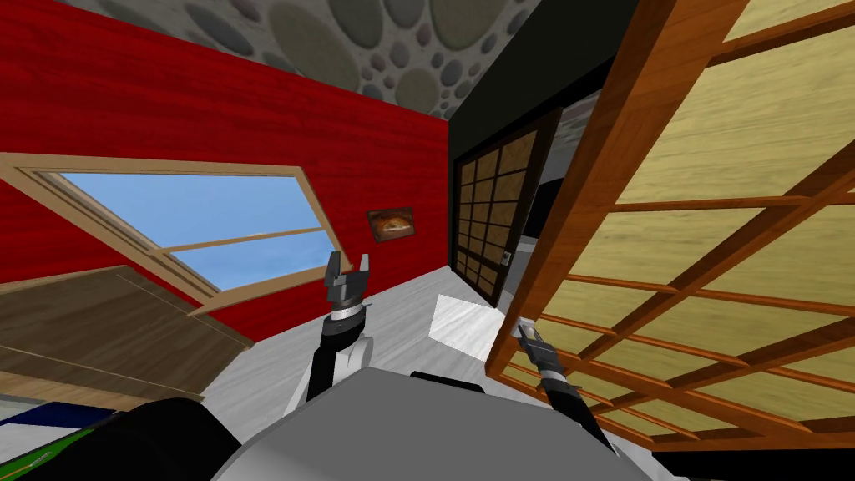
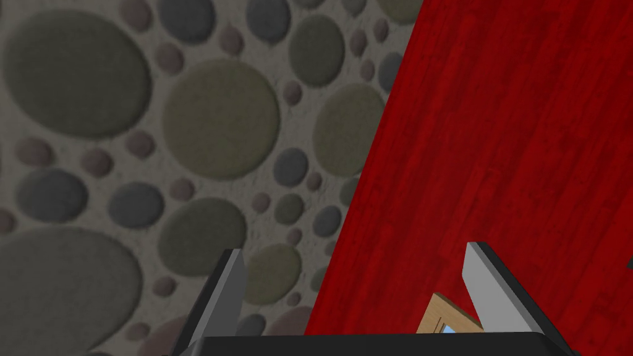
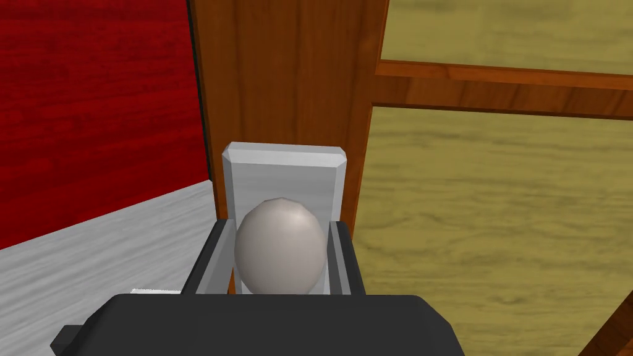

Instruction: Pull the door open

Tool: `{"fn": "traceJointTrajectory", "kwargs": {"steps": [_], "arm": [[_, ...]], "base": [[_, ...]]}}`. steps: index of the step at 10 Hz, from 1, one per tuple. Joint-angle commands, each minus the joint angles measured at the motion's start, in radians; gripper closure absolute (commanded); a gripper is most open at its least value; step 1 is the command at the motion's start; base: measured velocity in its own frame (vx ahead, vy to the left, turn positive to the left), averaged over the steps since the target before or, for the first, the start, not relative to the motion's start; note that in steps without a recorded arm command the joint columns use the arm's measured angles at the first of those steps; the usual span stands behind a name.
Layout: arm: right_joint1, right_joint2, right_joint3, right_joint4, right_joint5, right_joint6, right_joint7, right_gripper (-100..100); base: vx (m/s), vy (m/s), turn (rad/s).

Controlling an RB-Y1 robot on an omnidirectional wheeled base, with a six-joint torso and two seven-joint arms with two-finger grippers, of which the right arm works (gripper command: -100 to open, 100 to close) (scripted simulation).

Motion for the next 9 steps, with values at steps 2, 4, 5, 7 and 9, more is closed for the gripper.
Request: {"fn": "traceJointTrajectory", "kwargs": {"steps": [2,4,5,7,9], "arm": [[0.022,-0.022,0.031,-0.012,0.018,-0.023,-0.032,100],[0.036,-0.041,0.054,-0.017,0.031,-0.044,-0.058,100],[0.042,-0.050,0.064,-0.019,0.038,-0.053,-0.069,100],[0.053,-0.065,0.082,-0.022,0.048,-0.070,-0.090,100],[0.063,-0.070,0.094,-0.017,0.055,-0.084,-0.099,100]], "base": [[-0.173,-0.043,0.081],[-0.203,-0.053,0.098],[-0.210,-0.034,0.077],[-0.192,-0.036,0.058],[-0.099,-0.016,0.058]]}}
